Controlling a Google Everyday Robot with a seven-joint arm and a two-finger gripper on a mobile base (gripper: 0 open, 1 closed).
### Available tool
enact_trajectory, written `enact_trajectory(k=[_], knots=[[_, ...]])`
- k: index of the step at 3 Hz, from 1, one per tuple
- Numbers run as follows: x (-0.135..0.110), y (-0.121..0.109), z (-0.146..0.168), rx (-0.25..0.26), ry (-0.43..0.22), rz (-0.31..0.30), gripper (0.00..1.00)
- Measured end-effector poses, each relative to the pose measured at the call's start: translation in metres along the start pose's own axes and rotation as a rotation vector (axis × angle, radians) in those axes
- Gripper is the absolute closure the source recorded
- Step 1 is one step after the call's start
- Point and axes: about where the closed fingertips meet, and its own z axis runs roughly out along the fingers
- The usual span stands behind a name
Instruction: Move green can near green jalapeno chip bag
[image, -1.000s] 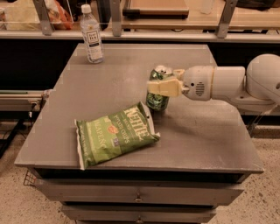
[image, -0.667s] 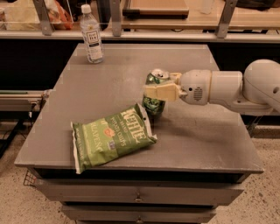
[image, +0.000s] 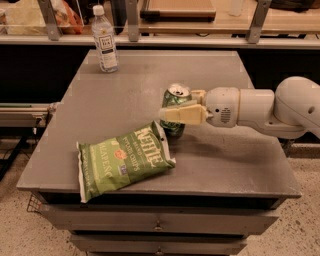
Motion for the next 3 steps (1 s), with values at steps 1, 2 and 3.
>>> enact_trajectory(k=[1,2,3], knots=[[0.001,0.002,-0.001,-0.026,0.011,-0.019,0.00],[-0.005,-0.002,-0.013,-0.025,0.056,-0.056,0.00],[-0.023,-0.027,-0.059,0.065,0.132,-0.115,0.00]])
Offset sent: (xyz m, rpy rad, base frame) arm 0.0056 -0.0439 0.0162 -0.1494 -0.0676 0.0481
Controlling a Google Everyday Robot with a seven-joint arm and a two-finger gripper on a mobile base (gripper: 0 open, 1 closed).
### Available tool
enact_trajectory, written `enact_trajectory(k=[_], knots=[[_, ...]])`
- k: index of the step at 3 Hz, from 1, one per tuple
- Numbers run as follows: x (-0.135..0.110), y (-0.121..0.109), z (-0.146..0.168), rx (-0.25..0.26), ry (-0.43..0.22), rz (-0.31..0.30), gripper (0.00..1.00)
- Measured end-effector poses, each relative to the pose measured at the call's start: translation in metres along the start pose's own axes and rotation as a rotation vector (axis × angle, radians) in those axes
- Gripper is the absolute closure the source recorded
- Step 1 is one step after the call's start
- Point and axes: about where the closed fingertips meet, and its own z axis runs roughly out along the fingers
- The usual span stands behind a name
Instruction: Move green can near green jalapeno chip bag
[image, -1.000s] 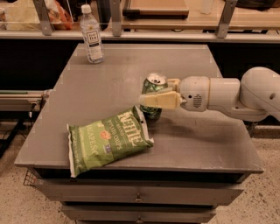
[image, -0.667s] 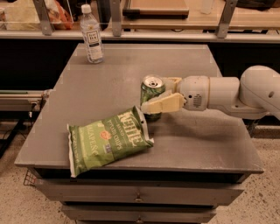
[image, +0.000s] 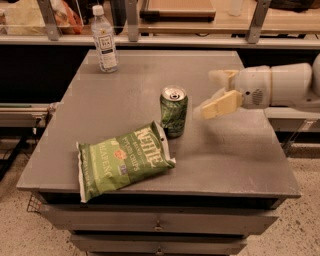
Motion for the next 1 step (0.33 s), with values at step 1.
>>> enact_trajectory(k=[1], knots=[[-0.0150,-0.0422,-0.0721,0.159,0.067,-0.040,0.00]])
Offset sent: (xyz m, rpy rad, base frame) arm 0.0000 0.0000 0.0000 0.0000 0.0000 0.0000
